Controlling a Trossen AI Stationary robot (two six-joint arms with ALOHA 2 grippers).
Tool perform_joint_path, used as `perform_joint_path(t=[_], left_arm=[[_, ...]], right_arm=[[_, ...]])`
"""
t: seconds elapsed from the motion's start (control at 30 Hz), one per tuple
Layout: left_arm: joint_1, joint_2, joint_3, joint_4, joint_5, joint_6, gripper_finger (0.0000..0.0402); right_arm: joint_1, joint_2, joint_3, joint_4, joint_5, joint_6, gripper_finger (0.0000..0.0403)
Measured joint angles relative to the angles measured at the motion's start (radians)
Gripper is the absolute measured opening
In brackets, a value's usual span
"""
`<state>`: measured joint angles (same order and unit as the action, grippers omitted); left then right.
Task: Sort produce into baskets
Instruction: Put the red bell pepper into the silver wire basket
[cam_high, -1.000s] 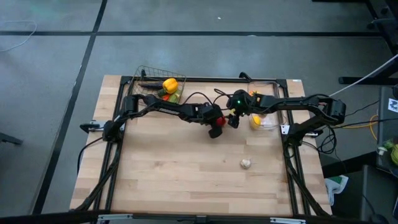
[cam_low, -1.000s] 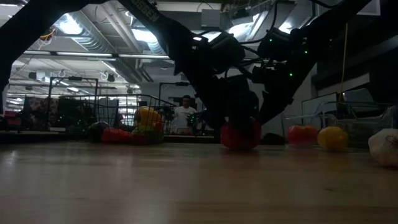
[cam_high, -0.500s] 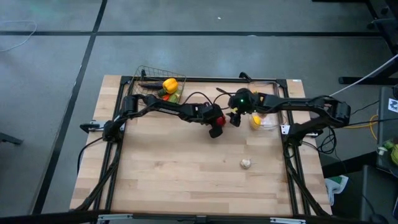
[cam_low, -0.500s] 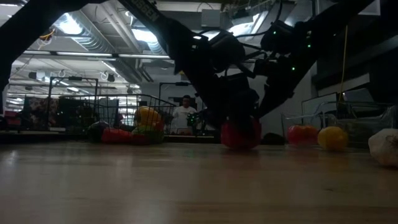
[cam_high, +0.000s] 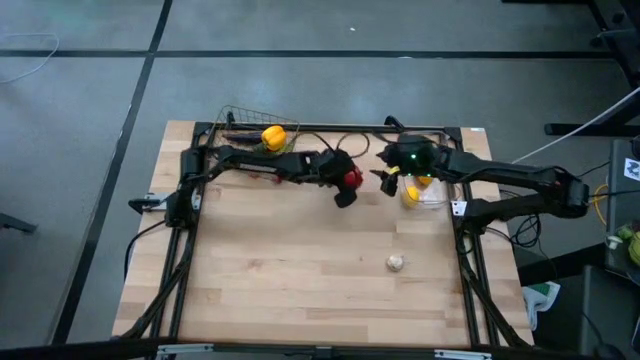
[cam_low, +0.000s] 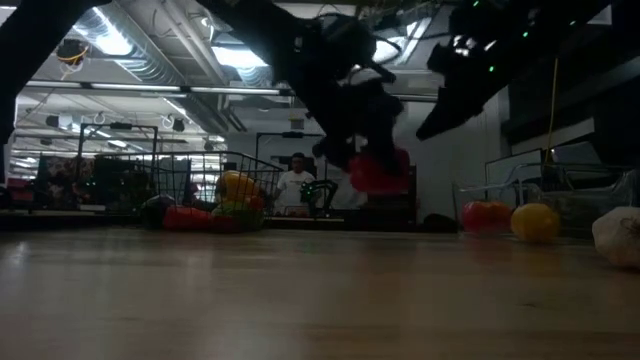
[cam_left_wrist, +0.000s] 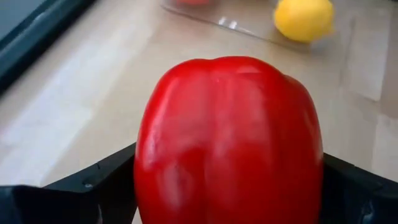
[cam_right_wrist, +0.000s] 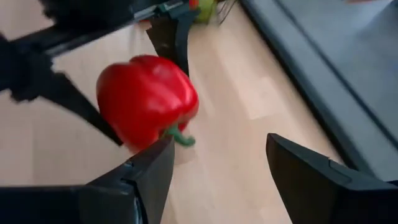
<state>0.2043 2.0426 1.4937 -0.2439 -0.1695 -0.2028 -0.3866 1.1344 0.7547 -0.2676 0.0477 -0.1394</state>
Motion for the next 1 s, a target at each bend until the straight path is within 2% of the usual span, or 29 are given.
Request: perform_joint_path(t=[0.27,0.4,0.57,0.83,1.0], left_arm=[[0.075,-0.152,0.0,-0.172,-0.021,0.026,0.0351],[0.114,-0.247,0.0,-0.301,-0.03,0.03,0.0351],[0.157,-0.366,0.0,-0.478,-0.091,0.037,0.0351],[0.197,-0.441,0.0,-0.789,-0.158,-0.047,0.0351],[0.197,-0.441,-0.067,-0.844,-0.216,-0.091,0.0351]], right_arm=[[0.0,-0.153,0.0,-0.047,0.068,-0.001,0.0253],[0.0,-0.182,0.0,-0.067,0.073,-0.001,0.0253],[0.0,-0.189,0.0,-0.108,0.072,0.006,0.0253],[0.0,-0.261,0.0,-0.158,-0.055,0.018,0.0253],[0.001,-0.366,0.0,-0.219,-0.075,0.055,0.0253]])
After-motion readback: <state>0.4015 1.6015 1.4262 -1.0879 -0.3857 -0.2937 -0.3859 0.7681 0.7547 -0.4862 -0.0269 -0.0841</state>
